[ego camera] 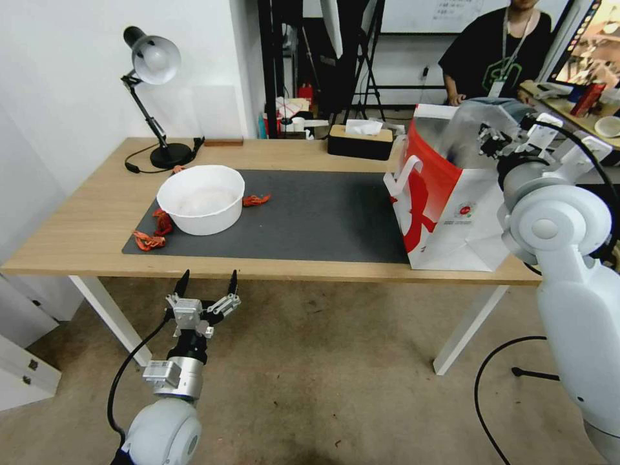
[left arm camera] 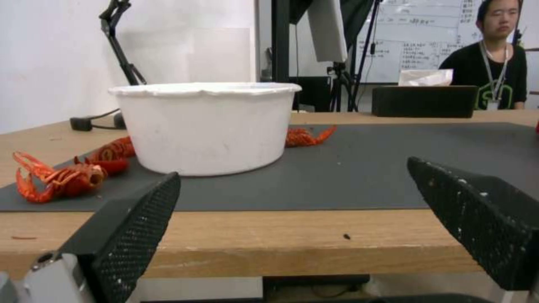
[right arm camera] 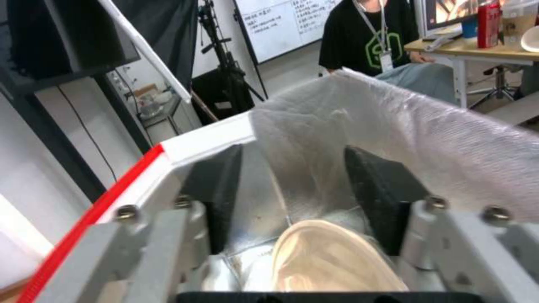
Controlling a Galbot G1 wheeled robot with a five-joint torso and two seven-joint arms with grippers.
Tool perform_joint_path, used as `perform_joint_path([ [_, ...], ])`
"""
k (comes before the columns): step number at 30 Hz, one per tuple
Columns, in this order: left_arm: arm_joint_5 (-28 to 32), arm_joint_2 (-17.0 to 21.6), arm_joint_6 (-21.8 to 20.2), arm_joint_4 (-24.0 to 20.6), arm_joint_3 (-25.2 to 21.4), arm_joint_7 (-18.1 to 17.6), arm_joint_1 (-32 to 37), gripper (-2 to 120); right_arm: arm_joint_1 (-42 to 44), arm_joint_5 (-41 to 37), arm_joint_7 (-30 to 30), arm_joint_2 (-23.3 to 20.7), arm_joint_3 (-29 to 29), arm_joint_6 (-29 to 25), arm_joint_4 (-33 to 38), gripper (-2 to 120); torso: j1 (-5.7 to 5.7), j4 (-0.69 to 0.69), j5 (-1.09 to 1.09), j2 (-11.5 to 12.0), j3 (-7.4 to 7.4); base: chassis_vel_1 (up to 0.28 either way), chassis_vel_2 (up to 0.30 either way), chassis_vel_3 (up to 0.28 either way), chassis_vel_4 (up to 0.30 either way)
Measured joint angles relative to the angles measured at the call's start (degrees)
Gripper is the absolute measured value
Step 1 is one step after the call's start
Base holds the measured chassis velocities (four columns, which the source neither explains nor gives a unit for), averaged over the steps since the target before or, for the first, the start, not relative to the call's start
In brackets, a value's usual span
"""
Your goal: Close the takeout container lid, then place the container into the takeout bag.
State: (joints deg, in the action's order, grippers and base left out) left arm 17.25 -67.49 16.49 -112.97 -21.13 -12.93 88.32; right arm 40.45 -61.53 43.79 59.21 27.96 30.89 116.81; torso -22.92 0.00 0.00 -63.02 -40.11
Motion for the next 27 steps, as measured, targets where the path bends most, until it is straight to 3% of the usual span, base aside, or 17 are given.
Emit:
perform_joint_path([
  [6, 0.0, -0.1, 0.0, -0.1, -0.1, -0.1, 0.1, 100, -0.7, -1.8, -4.3, -0.3, 0.4, -6.2, 0.9, 69, 0.00, 0.00, 0.00, 0.0, 0.00, 0.000, 0.000, 0.000, 0.000],
  [8, 0.0, -0.1, 0.0, -0.2, -0.2, -0.1, 0.2, 100, -0.7, -3.0, -8.1, -0.5, 0.5, -10.3, 1.6, 76, 0.00, 0.01, 0.00, 0.0, 0.00, 0.000, 0.000, 0.000, 0.000],
  [10, 0.0, -0.1, 0.1, -0.3, -0.4, -0.2, 0.2, 100, 1.0, -3.6, -16.1, -1.0, 0.4, -16.3, 3.2, 89, 0.00, 0.00, 0.00, 0.0, 0.00, 0.000, 0.000, 0.000, 0.000],
  [12, 0.1, -0.1, 0.1, -0.3, -0.4, -0.2, 0.2, 100, 1.3, -3.7, -17.1, -1.1, 0.3, -17.0, 3.5, 89, 0.00, 0.00, 0.01, 0.0, 0.00, 0.000, 0.000, 0.000, 0.000],
  [13, 0.1, -0.1, 0.1, -0.3, -0.4, -0.3, 0.2, 100, 2.6, -3.7, -20.7, -1.4, 0.1, -18.9, 4.3, 97, 0.00, -0.01, 0.00, 0.0, 0.00, 0.000, 0.000, 0.000, 0.000],
  [18, 0.1, -0.2, 0.1, -0.4, -0.5, -0.7, 0.4, 100, 9.0, -1.3, -33.3, -3.2, -1.3, -22.9, 7.9, 100, 0.00, 0.00, 0.00, 0.0, 0.00, 0.000, 0.000, 0.000, 0.000],
  [20, 0.1, -0.2, 0.1, -0.4, -0.5, -0.7, 0.4, 100, 9.2, -1.1, -33.5, -3.3, -1.3, -23.0, 8.0, 100, 0.00, 0.00, 0.01, 0.0, 0.00, 0.000, 0.000, 0.000, 0.000],
  [22, 0.2, -0.2, 0.1, -0.6, -0.6, -1.0, 0.5, 100, 15.1, 6.5, -38.5, -4.3, -2.5, -23.3, 10.4, 100, 0.00, 0.00, 0.01, 0.0, 0.01, 0.000, 0.000, 0.000, 0.000],
  [24, 0.2, -0.2, 0.1, -0.6, -0.6, -1.1, 0.5, 100, 15.8, 7.7, -38.9, -4.4, -2.6, -23.3, 10.7, 100, 0.00, 0.00, 0.00, 0.0, 0.00, 0.000, 0.000, 0.000, 0.000],
  [26, 0.2, -0.2, 0.0, -0.6, -0.6, -1.1, 0.5, 100, 20.8, 16.6, -40.8, -4.7, -3.5, -23.4, 12.4, 100, 0.01, -0.01, 0.01, 0.0, 0.00, 0.000, 0.000, 0.000, 0.000],
  [27, 0.2, -0.2, 0.0, -0.6, -0.6, -1.1, 0.5, 100, 20.8, 16.6, -40.8, -4.7, -3.5, -23.4, 12.4, 100, 0.01, -0.01, 0.01, 0.0, 0.00, 0.000, 0.000, 0.000, 0.000],
])
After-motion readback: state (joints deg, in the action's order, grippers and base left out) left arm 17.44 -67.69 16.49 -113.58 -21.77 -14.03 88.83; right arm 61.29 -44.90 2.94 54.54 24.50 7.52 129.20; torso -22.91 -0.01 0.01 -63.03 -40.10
